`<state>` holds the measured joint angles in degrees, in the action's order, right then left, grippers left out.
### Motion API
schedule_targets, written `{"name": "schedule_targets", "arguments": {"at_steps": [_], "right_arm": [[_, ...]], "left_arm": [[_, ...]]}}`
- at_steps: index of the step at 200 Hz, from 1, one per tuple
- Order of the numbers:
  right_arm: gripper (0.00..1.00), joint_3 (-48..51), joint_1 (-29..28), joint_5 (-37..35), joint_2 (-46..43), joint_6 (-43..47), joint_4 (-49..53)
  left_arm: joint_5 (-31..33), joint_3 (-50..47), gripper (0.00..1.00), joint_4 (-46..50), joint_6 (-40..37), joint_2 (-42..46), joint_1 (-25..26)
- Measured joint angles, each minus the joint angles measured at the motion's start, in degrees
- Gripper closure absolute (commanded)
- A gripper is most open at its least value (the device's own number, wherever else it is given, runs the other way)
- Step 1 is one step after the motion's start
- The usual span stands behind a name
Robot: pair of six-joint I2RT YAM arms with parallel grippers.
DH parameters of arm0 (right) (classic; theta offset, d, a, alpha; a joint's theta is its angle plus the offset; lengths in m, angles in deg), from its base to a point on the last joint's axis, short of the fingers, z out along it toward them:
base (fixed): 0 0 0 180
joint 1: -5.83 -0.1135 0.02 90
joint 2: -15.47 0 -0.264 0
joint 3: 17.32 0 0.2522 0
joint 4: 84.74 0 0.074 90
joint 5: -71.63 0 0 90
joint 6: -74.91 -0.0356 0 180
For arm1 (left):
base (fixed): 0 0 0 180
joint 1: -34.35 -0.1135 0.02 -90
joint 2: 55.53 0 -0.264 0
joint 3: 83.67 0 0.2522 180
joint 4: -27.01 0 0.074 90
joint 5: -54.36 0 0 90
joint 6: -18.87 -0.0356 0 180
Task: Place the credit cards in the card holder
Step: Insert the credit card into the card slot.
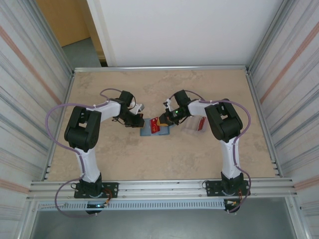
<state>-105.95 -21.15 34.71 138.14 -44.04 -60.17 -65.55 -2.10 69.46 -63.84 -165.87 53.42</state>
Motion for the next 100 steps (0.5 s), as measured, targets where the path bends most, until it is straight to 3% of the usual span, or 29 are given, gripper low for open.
{"name": "schedule_targets", "arguments": {"at_steps": [100], "right_arm": [[1.00,-0.5,-1.2,-3.9,0.0,-0.8,1.0]], "left_arm": [[0.0,0.0,1.00,0.0,0.0,0.0,0.0]]}}
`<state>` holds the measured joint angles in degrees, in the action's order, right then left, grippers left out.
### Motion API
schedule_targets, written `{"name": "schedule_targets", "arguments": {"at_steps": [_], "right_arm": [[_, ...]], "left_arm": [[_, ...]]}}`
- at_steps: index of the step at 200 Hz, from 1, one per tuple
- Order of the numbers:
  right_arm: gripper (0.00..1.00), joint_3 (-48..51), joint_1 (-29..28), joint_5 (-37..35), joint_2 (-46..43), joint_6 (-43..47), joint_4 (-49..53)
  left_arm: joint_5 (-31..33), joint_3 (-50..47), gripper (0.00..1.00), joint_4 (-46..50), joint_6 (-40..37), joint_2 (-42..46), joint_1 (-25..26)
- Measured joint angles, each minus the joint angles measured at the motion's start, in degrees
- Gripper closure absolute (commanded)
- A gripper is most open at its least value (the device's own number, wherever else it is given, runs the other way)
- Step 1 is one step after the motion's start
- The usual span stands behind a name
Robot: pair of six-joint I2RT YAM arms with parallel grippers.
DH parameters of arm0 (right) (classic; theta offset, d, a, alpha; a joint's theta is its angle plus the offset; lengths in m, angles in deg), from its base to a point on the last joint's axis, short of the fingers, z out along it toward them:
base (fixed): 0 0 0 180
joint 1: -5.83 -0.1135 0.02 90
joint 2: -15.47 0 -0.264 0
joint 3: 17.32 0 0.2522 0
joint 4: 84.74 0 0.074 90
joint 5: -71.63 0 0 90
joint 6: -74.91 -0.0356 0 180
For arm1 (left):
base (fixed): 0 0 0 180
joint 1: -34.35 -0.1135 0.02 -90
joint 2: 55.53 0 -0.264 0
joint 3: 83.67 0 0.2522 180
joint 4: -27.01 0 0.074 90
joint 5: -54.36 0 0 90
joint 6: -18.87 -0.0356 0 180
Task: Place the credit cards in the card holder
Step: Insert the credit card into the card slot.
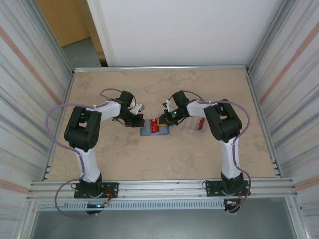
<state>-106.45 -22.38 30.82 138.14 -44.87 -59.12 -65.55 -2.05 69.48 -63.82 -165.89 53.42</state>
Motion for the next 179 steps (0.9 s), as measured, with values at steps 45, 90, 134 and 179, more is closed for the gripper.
{"name": "schedule_targets", "arguments": {"at_steps": [45,90,134,179], "right_arm": [[0.96,-1.8,-1.4,-1.9,0.0,0.1,2.5],[0.86,-4.7,-2.6,-6.4,0.0,0.7,8.3],[0.81,-7.3,-3.9,-10.8,0.0,0.7,14.8],[0.79,-10.0,-5.1,-14.9,0.0,0.7,19.5]], "left_arm": [[0.0,0.0,1.00,0.0,0.0,0.0,0.0],[0.0,0.0,1.00,0.0,0.0,0.0,0.0],[0.0,0.0,1.00,0.0,0.1,0.0,0.0],[0.0,0.0,1.00,-0.2,0.5,0.0,0.0]]}}
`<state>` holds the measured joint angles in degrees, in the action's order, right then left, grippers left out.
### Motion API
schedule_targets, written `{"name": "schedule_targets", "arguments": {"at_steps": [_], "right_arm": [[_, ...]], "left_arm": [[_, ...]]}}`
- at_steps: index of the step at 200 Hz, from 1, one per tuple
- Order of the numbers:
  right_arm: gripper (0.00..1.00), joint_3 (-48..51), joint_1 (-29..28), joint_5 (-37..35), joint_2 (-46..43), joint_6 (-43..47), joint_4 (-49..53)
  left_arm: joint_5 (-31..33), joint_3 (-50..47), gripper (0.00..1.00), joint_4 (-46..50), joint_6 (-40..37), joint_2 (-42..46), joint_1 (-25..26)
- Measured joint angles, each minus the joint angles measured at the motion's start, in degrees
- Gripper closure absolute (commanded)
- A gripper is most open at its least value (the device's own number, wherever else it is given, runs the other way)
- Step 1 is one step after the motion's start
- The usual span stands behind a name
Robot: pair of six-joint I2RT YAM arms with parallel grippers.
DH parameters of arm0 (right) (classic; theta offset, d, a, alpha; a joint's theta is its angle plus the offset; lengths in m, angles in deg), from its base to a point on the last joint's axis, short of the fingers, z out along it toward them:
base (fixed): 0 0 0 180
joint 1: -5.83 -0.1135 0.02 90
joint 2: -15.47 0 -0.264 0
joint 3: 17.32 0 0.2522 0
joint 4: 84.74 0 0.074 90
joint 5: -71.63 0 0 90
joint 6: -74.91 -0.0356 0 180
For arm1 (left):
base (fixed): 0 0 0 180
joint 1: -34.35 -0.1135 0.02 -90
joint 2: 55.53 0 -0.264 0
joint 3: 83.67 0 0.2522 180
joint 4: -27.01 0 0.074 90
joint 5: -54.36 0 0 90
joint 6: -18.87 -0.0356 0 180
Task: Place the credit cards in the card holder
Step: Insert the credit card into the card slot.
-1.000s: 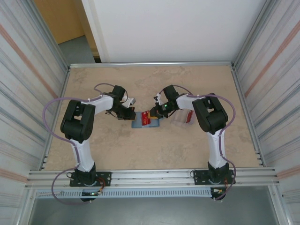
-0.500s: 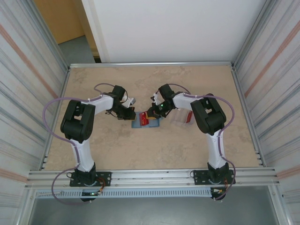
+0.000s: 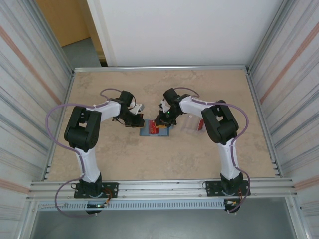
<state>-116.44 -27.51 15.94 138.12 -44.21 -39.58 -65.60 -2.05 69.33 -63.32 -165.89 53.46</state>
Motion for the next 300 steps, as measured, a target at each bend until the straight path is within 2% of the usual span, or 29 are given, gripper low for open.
{"name": "schedule_targets", "arguments": {"at_steps": [115,156,212,300], "right_arm": [[0.79,-4.2,-2.3,-4.3,0.0,-0.7,3.8],[0.79,-4.2,-2.4,-5.1,0.0,-0.9,4.7],[0.79,-5.2,-3.5,-6.1,0.3,-2.0,4.9],[0.71,-5.6,-3.7,-11.6,0.3,-2.0,8.4]], "left_arm": [[0.1,-0.2,1.00,-0.2,4.5,2.4,-1.0],[0.0,-4.7,1.00,-3.3,7.5,2.6,-3.2],[-0.9,-6.2,1.00,-5.3,11.3,3.1,-3.3],[-2.1,-7.6,1.00,-7.7,13.5,3.5,-3.3]]}}
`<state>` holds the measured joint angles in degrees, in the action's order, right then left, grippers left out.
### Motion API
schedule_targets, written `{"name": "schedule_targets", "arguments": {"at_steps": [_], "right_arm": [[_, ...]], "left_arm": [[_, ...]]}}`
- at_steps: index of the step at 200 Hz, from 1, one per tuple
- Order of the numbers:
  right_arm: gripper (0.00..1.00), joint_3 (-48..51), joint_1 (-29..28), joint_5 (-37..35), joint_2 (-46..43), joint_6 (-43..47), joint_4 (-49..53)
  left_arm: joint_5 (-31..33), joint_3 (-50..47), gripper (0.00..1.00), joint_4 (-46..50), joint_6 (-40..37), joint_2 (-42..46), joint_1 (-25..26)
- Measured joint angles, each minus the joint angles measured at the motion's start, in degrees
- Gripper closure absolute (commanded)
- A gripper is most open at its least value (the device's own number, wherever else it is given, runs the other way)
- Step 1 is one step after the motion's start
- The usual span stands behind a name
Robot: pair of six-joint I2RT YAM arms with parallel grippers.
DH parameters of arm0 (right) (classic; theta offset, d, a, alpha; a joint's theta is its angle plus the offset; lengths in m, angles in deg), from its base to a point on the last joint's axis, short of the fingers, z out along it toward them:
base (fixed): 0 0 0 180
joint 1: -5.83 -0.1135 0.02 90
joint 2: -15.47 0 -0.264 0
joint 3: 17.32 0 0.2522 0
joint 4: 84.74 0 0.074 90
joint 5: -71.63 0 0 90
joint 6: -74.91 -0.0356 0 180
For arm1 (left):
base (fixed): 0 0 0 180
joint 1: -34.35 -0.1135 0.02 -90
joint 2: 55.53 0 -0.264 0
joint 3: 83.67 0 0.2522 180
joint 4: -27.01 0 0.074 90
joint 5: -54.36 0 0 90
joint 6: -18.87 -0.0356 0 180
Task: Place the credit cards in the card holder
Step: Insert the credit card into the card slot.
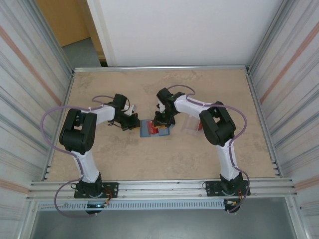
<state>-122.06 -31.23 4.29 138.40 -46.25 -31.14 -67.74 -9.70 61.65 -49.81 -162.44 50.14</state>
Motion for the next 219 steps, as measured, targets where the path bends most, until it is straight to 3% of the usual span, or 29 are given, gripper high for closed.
{"name": "schedule_targets", "arguments": {"at_steps": [219], "right_arm": [[0.71,-8.5,-5.7,-2.1,5.0,-1.4,4.2]], "left_arm": [[0.2,0.0,1.00,-0.2,0.0,0.0,0.4]]}}
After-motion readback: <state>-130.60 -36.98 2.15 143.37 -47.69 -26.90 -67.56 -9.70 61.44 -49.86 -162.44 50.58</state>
